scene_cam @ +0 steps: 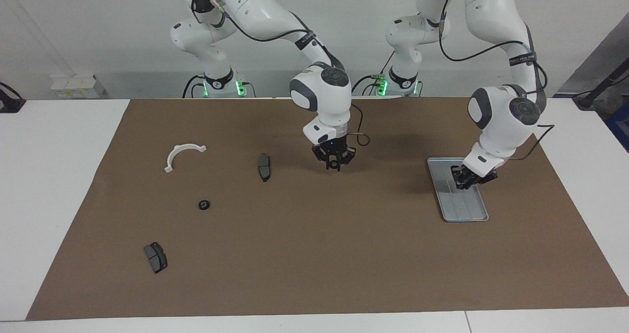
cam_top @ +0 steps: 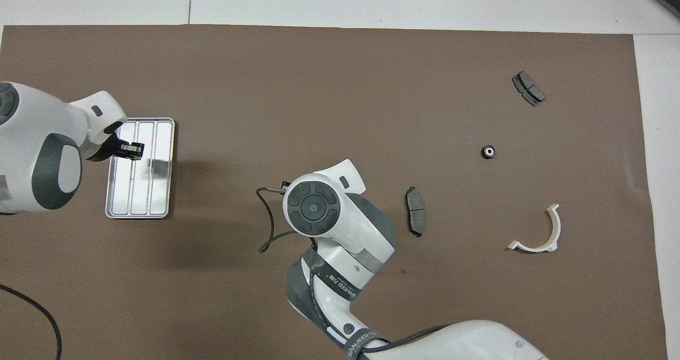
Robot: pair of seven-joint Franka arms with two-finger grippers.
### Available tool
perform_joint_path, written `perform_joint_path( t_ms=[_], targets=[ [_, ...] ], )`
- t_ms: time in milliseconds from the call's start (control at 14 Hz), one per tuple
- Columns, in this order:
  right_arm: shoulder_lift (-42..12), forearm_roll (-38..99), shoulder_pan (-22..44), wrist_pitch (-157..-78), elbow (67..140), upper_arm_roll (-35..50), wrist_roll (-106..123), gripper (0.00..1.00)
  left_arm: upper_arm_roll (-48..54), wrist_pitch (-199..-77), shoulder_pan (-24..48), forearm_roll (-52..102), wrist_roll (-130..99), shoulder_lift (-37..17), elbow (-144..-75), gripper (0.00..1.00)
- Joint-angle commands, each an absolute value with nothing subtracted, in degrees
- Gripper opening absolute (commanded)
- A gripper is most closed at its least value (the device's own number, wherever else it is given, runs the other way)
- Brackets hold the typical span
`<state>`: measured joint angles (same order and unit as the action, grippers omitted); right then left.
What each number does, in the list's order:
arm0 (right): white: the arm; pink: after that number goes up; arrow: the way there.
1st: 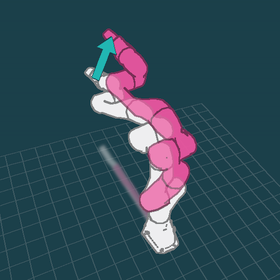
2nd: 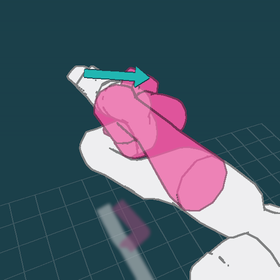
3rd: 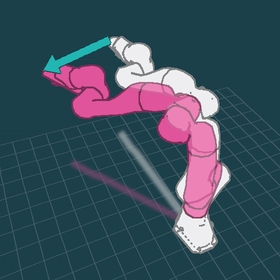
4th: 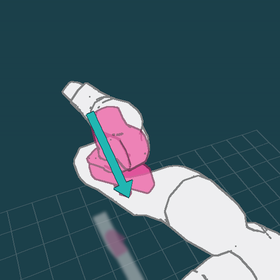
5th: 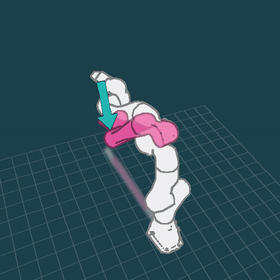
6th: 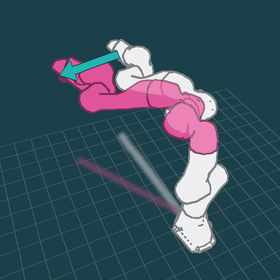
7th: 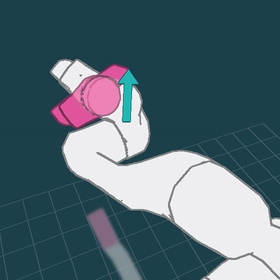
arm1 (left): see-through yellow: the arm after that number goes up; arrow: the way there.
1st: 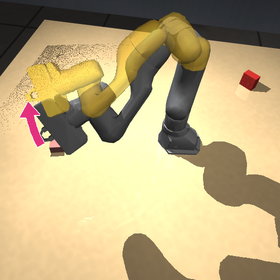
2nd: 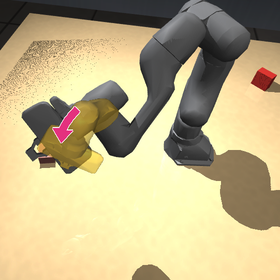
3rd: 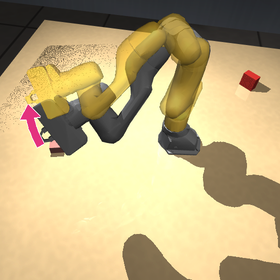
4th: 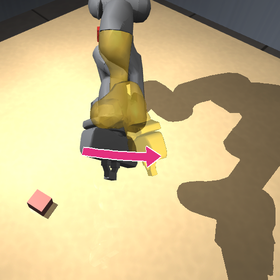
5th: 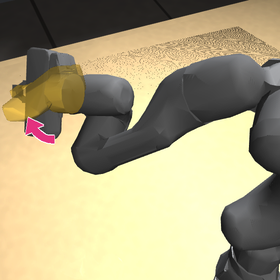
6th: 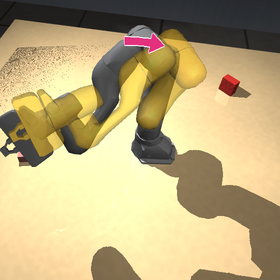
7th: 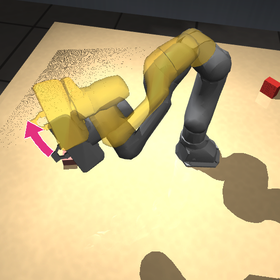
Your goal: Pick bearing gear from pile to tray
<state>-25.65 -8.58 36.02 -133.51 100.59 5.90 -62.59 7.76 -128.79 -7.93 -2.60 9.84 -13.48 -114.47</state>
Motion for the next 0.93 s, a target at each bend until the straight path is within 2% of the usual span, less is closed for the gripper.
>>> perform_joint_path(
  t_ms=[0, 71, 214, 427, 854],
  targets=[
    [-25.93, -10.19, 35.25, -132.98, 99.4, 5.89, -63.55, 1.0, 8.17, -130.25, -8.44, -2.64, 10.72, -11.16, -116.9, 0.57],
    [-25.41, -10.28, 34.55, -132.89, 99.58, 5.98, -63.28, 1.0, 8.17, -130.25, -8.35, -2.64, 10.72, -11.16, -116.72, 0.75],
    [-22.17, -10.2, 31.57, -131.75, 100.54, 5.98, -60.14, 1.0, 8.17, -130.25, -7.83, -2.64, 10.37, -11.34, -116.37, 0.87],
    [-17.76, -9.93, 26.12, -131.84, 104.49, 6.06, -52.58, 1.0, 8.35, -130.25, -4.5, -2.64, 4.43, -11.86, -114.88, 0.87],
    [-16.43, -8.44, 13.56, -132.89, 106.52, 6.06, -34.85, 1.0, 8.26, -131.57, 11.66, -2.64, -21.13, -11.51, -115.22, 0.86]
  ],
)
